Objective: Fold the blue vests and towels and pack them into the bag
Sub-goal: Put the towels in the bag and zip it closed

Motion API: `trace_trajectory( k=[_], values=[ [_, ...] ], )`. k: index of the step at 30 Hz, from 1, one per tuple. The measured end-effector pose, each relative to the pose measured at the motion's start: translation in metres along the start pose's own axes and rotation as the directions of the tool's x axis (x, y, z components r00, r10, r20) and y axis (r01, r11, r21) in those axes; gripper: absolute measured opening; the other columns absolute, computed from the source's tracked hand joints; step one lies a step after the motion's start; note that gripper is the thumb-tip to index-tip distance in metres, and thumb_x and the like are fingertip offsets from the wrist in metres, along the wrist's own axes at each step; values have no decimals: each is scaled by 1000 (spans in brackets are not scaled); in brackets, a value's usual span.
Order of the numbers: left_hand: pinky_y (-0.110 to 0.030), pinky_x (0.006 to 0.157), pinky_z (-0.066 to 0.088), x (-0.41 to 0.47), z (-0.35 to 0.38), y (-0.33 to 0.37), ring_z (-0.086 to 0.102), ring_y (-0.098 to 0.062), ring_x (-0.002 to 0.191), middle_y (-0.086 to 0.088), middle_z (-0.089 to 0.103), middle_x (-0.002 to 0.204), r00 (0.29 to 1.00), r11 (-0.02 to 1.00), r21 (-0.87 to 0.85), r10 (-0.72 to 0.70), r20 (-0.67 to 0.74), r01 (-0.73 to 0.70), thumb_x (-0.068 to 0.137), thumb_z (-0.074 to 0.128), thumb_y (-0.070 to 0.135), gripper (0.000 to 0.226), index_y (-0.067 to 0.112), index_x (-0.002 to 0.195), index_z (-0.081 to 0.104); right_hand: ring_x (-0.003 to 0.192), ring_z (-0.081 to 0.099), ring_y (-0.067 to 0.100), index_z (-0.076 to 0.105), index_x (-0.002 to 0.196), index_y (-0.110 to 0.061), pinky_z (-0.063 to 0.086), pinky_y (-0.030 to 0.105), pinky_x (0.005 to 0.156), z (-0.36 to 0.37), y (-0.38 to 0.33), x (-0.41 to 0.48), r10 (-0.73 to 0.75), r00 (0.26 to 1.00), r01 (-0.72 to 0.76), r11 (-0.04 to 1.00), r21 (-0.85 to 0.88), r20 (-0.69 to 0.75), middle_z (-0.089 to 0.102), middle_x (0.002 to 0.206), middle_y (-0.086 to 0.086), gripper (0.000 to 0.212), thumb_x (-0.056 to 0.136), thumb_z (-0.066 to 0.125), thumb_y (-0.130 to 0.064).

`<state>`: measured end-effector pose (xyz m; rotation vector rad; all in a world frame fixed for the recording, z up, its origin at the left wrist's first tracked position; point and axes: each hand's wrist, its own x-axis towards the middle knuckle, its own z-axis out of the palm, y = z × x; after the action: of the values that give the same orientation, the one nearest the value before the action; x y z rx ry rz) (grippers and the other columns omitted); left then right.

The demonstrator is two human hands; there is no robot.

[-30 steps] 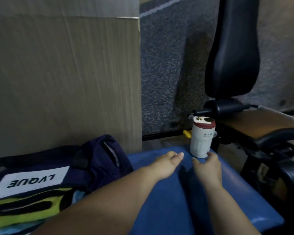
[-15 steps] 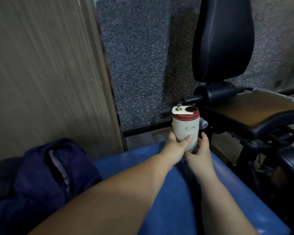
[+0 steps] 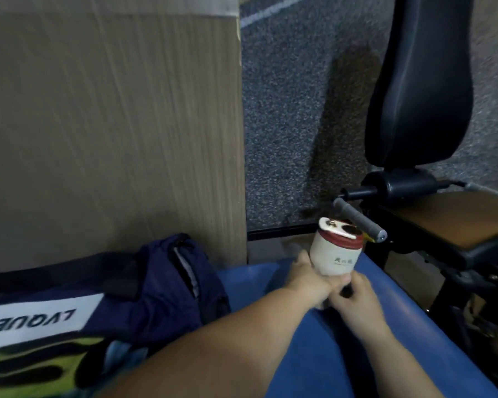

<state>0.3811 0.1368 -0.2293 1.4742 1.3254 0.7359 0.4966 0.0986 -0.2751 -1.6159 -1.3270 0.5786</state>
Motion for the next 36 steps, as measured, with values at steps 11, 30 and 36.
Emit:
trace_trajectory(
  k=[11, 30, 36],
  values=[
    [-32, 88, 48, -77, -85, 6, 57, -21, 102, 1, 52, 112, 996, 952, 296, -62, -56, 76, 73, 77, 54, 68, 20, 109, 31, 78, 59, -5, 55, 87, -40, 42, 7, 56, 29, -87, -70, -17, 969, 5, 999, 48, 246, 64, 89, -16, 27, 81, 77, -25],
    [-40, 91, 52, -167, -190, -48, 65, -10, 97, 11, 64, 107, 928, 995, -34, 72, -365, -90, 43, 59, 89, 90, 33, 112, 46, 104, 66, 5, 72, 107, -29, 51, 19, 86, 93, -154, -117, -80, 914, -121, 882, 456, 399, 72, 112, -2, 24, 100, 52, -18],
    [-38, 92, 54, -164, -208, -55, 67, -11, 100, 6, 67, 113, 961, 970, -230, 12, -276, -79, 46, 69, 80, 96, 26, 122, 49, 103, 70, 19, 66, 116, -20, 51, 39, 96, 119, -163, -115, -1, 856, -351, 733, 582, 517, 74, 108, 2, 28, 94, 54, -32]
  ],
)
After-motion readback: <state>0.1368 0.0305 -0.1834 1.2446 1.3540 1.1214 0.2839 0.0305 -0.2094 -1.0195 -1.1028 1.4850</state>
